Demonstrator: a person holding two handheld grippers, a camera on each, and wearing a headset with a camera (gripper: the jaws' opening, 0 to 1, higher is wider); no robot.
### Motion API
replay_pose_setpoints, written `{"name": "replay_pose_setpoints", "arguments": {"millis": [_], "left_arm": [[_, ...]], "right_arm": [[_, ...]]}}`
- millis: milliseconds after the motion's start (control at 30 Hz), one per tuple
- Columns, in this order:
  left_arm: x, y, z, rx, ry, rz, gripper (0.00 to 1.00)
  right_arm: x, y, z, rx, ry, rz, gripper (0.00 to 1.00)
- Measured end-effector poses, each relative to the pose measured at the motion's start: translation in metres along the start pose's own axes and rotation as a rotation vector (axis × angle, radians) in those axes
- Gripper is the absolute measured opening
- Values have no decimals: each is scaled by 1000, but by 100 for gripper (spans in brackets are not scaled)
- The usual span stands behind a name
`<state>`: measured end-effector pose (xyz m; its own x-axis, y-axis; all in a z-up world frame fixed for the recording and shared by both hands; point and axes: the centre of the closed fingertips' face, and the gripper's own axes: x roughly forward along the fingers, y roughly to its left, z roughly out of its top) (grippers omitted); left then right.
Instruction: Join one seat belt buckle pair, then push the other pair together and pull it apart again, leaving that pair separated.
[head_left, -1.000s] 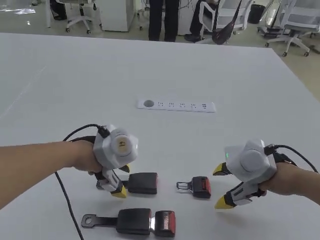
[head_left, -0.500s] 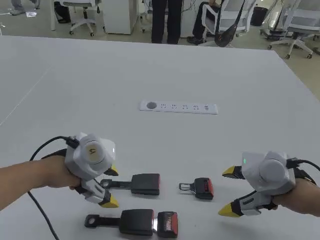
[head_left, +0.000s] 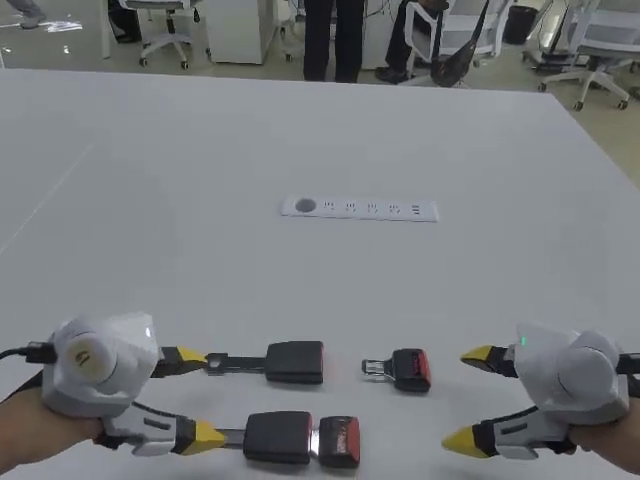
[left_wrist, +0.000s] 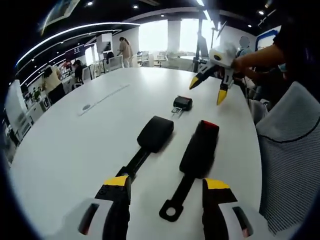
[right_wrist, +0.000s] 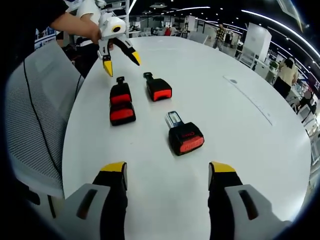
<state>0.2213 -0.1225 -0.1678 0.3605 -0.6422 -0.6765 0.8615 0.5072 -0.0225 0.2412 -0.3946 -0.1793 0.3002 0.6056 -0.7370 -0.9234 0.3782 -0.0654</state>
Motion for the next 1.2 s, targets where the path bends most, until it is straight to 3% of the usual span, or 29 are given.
{"name": "replay_pose_setpoints", "arguments": {"millis": [67, 100, 200, 400, 433, 467, 500, 567, 633, 700, 800, 833, 900, 1000, 1067, 1100, 1200], "left_arm": [[-2, 4, -9, -17, -30, 22, 60], [-5, -4, -3, -30, -49, 33, 61], [-8, -11, -5, -43, -89, 53, 64], [-10, -14, -13, -103, -156, 96, 72], [-12, -26, -1, -107, -165, 106, 73], [-12, -27, -1, -110, -170, 115, 74], [-11, -18, -14, -115, -173, 122, 76], [-11, -11, -21, -130, -186, 140, 80], [-12, -12, -18, -146, -195, 149, 83], [-12, -14, -18, -150, -205, 151, 86], [-13, -25, -4, -171, -225, 160, 92], [-12, -18, -14, -184, -240, 166, 93], [-12, -18, -18, -179, -248, 172, 95], [-11, -21, -20, -157, -238, 175, 96], [-11, -17, -25, -171, -240, 180, 97], [-12, -19, -20, -180, -247, 184, 98], [-12, -13, -22, -177, -257, 199, 99]], "right_arm": [[-1, 4, 0, 18, -16, -6, 66], [-2, 5, 0, 21, -19, -8, 67], [-3, 9, 0, 37, -37, -19, 69], [-5, 20, 4, 69, -89, -50, 72], [-4, 22, 4, 79, -96, -60, 73], [-3, 23, 2, 88, -108, -64, 74], [-3, 26, 2, 96, -123, -73, 76], [-4, 30, 5, 112, -146, -92, 78], [-6, 35, 12, 139, -191, -116, 82], [-6, 38, 11, 144, -201, -129, 84], [-5, 41, 11, 171, -236, -163, 88], [-5, 42, 12, 176, -242, -166, 89], [-5, 43, 14, 174, -259, -184, 94], [-5, 43, 19, 178, -295, -198, 98], [-4, 45, 20, 183, -307, -198, 99], [-3, 46, 20, 183, -310, -199, 99], [0, 48, 19, 192, -319, -192, 99]]}}
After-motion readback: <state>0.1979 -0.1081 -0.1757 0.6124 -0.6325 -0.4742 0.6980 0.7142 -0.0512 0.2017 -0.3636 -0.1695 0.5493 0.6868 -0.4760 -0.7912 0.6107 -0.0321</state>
